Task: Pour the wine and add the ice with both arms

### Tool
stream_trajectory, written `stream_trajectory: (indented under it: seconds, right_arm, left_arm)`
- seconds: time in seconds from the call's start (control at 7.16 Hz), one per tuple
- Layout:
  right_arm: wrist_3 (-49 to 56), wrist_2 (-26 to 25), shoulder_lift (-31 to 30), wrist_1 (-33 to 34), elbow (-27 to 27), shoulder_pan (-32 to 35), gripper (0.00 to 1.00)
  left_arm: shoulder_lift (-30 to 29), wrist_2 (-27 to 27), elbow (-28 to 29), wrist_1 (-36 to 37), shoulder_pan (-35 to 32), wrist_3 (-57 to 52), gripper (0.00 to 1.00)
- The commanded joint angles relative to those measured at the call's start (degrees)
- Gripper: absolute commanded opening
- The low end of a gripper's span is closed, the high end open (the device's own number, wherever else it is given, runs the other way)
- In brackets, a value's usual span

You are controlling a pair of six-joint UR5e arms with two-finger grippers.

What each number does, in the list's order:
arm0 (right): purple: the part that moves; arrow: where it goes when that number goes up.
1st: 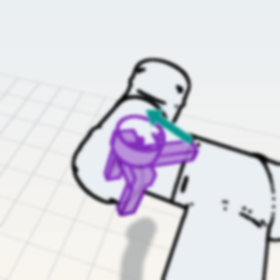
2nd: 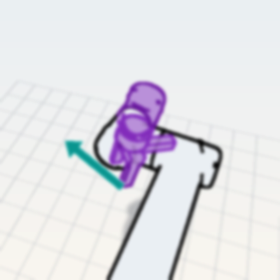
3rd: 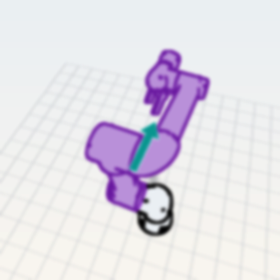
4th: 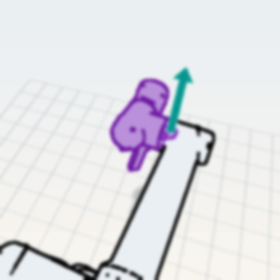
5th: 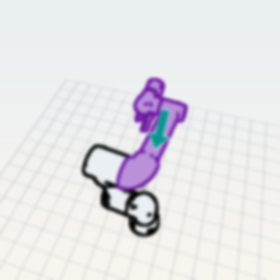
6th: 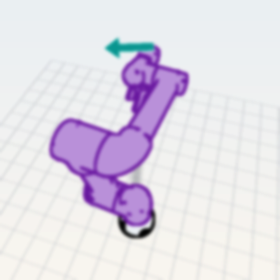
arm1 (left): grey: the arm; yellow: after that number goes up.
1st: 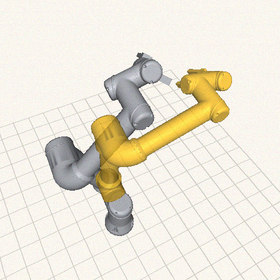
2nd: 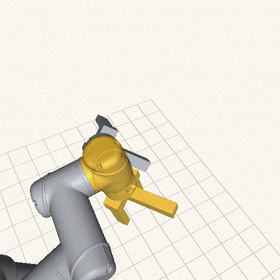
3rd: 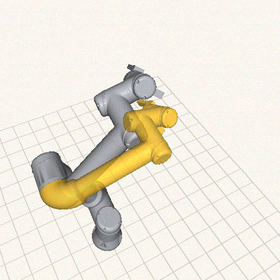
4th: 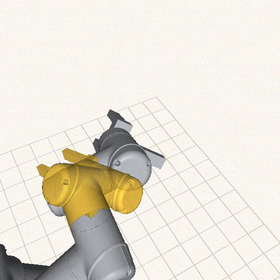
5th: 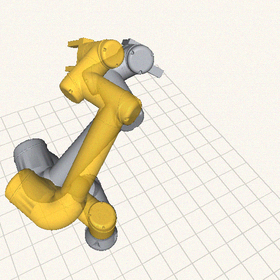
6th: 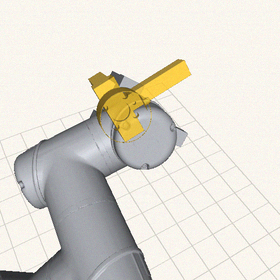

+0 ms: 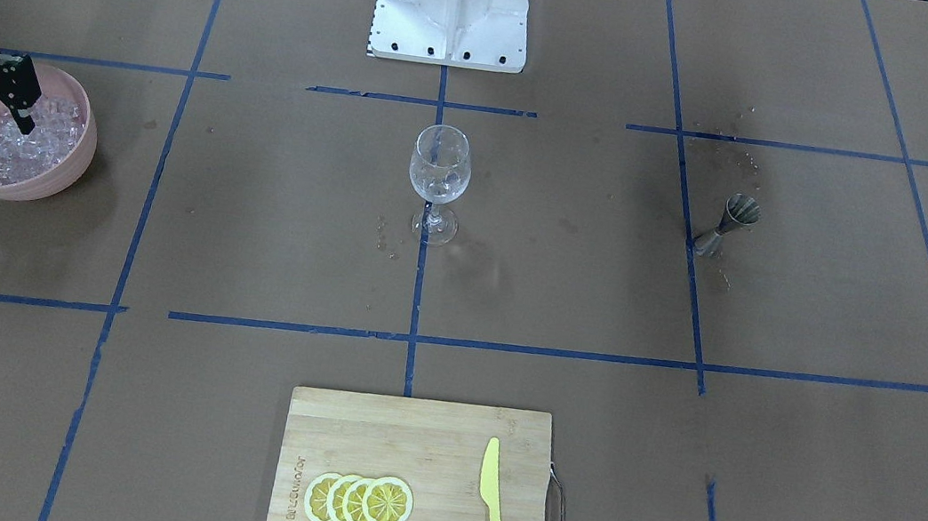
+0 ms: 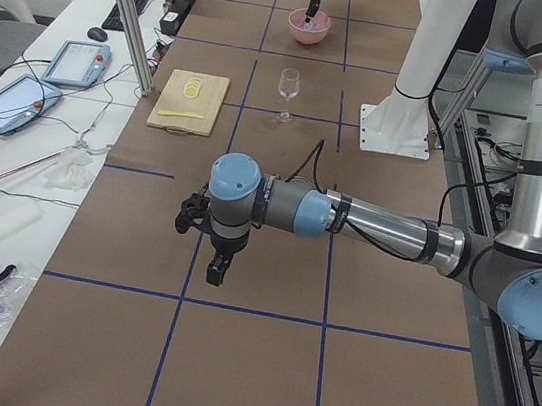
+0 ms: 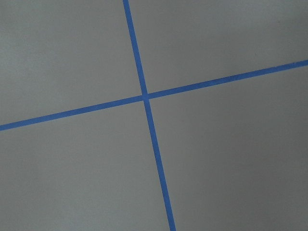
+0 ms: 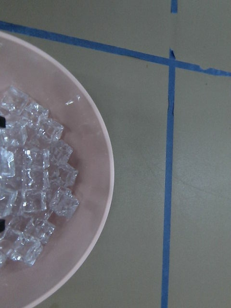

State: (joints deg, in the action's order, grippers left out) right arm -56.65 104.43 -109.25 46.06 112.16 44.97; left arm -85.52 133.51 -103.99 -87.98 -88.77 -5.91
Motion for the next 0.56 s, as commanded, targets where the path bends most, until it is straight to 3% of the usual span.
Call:
stream_trajectory:
  seconds: [0.0,0.14,0.28,0.42]
  right_arm:
    - [0.48,-1.69,0.18,0.0,-0.8,-1.99,0.69]
    - [0.57,-1.69,0.09,0.09,-1.06,-2.78,0.69]
    - [0.75,-1.69,-0.08,0.09,-1.15,-3.13,0.61]
    - [1.01,-1.69,-0.17,0.17,-1.15,-3.05,0.25]
  left_arm:
    - [0.0,0.09,0.1,0.0,0.0,-0.07,1.0]
    - [0.0,0.09,0.1,0.0,0.0,-0.07,1.0]
    - [0.0,0.09,0.1,-0.09,0.0,-0.07,1.0]
    - [0.0,0.09,0.19,-0.09,0.0,-0.07,1.0]
